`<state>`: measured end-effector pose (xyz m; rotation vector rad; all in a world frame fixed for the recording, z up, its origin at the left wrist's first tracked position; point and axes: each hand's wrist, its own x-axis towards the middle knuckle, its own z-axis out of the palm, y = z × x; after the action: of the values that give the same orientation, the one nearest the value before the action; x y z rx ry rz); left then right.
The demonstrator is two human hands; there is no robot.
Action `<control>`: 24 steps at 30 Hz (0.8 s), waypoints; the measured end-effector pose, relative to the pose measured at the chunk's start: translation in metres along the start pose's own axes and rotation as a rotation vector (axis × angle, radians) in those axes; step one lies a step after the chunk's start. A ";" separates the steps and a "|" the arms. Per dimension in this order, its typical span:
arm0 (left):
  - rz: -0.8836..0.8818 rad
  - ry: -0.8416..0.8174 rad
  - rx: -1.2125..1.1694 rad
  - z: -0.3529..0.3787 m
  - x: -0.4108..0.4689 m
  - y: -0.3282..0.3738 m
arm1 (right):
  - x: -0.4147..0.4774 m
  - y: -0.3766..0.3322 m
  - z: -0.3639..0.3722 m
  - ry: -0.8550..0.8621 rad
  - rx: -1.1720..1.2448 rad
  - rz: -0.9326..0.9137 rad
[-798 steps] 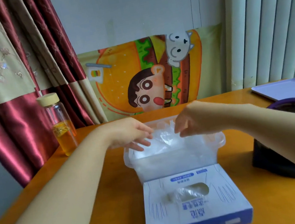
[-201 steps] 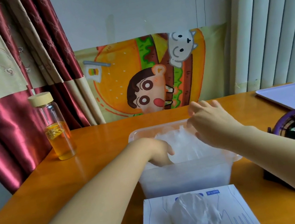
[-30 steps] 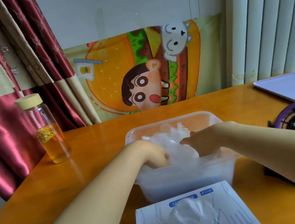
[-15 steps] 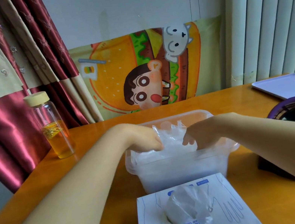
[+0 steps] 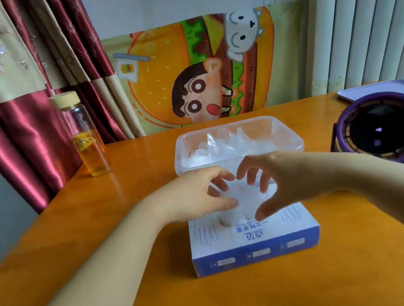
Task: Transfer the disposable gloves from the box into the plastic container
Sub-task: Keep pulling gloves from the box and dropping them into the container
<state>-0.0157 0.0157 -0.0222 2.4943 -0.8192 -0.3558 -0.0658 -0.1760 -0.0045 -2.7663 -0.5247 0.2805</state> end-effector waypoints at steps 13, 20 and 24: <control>-0.021 0.248 -0.089 0.070 -0.001 -0.025 | 0.008 0.033 0.069 0.359 0.800 0.095; -0.008 0.227 -0.106 0.070 -0.004 -0.021 | 0.012 0.022 0.055 0.485 0.758 0.015; 0.001 0.193 -0.078 0.069 -0.005 -0.016 | 0.011 0.015 0.036 0.526 0.557 -0.022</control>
<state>-0.0385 0.0052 -0.0883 2.4101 -0.7150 -0.1402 -0.0598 -0.1758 -0.0448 -2.1632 -0.2803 -0.2690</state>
